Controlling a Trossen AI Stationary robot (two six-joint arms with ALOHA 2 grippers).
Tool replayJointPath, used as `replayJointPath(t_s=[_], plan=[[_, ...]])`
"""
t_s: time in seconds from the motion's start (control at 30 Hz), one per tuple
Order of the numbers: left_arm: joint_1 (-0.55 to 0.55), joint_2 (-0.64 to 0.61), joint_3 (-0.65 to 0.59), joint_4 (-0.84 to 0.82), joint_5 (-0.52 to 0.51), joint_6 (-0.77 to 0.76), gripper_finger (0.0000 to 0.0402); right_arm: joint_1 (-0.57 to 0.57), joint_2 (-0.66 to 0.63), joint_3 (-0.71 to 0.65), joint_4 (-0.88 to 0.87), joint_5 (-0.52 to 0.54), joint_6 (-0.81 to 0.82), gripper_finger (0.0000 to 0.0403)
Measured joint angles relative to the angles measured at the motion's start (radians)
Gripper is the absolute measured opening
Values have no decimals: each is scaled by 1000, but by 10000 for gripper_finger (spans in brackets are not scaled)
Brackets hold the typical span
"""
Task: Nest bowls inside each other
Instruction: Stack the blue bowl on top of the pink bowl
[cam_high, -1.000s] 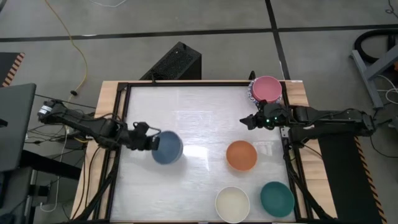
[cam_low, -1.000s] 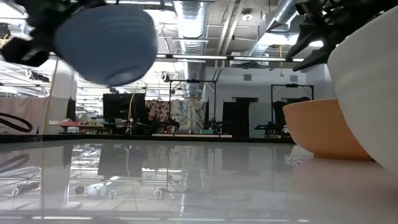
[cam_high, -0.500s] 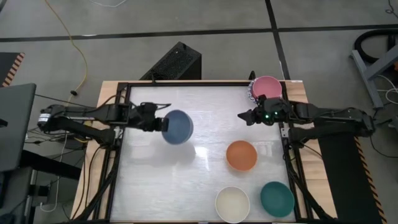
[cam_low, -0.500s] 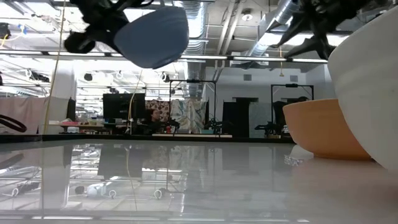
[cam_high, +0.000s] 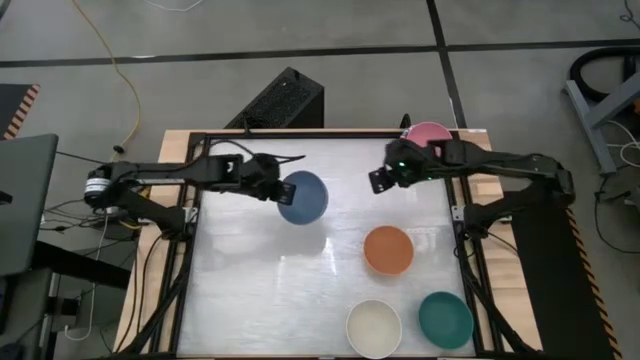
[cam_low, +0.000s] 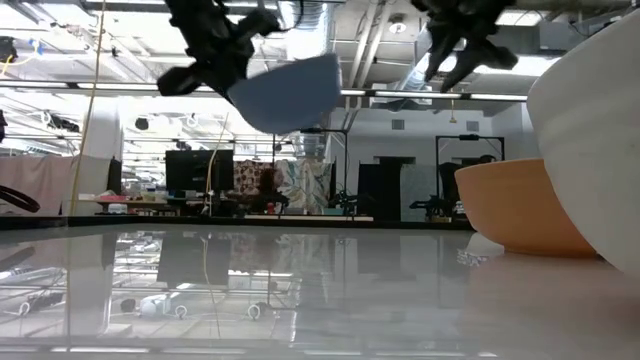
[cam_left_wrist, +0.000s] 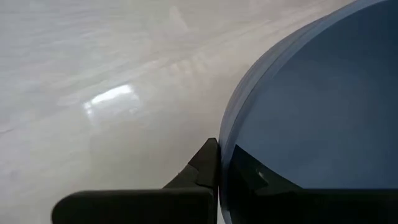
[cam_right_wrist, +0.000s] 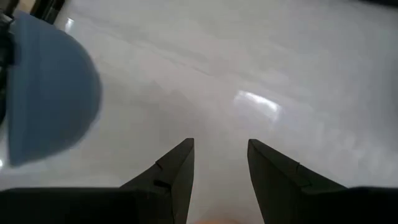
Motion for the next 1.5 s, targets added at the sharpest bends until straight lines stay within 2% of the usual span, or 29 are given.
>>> replayJointPath(t_s=[0.17,0.33,0.57,0.8,1.5], plan=[[23,106,49,-4,31,23,0,1,103,98,-8,18,-49,171],[51,190,134,-9,81,79,0,2,187,138,-7,24,-56,171],[80,267,236,-128,48,175,0,34,260,143,19,68,-69,171],[106,270,240,-120,36,197,0,75,259,144,69,126,-98,171],[105,270,240,-113,-38,206,0,107,330,144,198,126,-71,171]])
